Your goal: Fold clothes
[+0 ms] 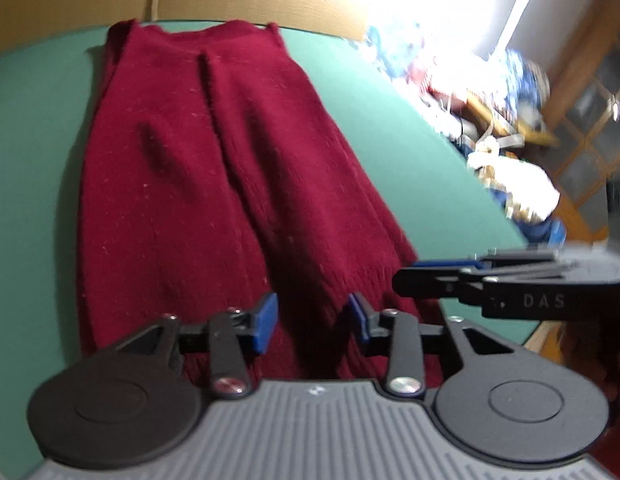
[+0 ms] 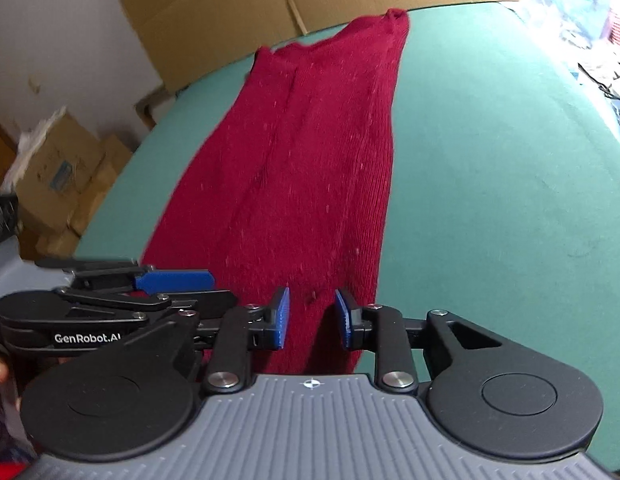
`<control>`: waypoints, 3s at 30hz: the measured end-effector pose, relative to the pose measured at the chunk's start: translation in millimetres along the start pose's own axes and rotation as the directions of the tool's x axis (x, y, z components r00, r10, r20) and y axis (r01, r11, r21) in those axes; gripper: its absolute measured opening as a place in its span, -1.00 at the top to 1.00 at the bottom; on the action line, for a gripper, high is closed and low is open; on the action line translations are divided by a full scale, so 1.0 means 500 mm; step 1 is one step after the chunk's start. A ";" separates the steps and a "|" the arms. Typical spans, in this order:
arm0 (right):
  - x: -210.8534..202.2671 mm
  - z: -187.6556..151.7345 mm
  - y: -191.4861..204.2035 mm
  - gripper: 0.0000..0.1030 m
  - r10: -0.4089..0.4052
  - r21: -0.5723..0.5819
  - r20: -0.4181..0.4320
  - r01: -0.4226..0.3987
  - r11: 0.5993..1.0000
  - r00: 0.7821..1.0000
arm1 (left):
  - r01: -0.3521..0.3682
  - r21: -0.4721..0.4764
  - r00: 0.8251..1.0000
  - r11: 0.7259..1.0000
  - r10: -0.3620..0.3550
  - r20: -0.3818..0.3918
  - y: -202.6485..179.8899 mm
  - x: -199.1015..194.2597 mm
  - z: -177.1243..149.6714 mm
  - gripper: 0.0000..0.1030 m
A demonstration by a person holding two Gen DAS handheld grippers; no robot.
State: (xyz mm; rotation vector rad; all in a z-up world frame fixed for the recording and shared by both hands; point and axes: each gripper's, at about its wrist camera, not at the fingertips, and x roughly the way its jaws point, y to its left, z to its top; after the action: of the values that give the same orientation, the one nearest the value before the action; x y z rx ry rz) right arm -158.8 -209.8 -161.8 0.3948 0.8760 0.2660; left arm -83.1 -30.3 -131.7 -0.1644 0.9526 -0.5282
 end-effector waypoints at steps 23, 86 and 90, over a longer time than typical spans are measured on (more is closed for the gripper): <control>-0.004 0.082 -0.044 0.95 -0.057 0.023 0.052 0.056 0.998 0.997 | 0.015 -0.039 1.000 0.999 -0.015 0.003 0.007 0.062 0.075 0.69; -0.061 0.053 0.012 0.43 -0.069 -0.075 0.053 0.072 0.995 0.996 | 0.047 0.082 0.998 0.995 -0.051 0.036 -0.050 -0.051 0.023 0.79; 0.007 0.074 -0.002 0.55 -0.084 -0.044 0.032 0.086 0.995 0.996 | 0.032 0.213 0.999 0.977 -0.030 -0.014 -0.093 0.016 0.014 0.83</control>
State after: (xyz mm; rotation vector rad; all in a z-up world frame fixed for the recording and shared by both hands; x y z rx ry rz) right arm -127.3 -217.7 -143.3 0.3178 0.8536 0.2005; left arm -90.2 -75.1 -116.5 0.0171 0.8985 -0.6565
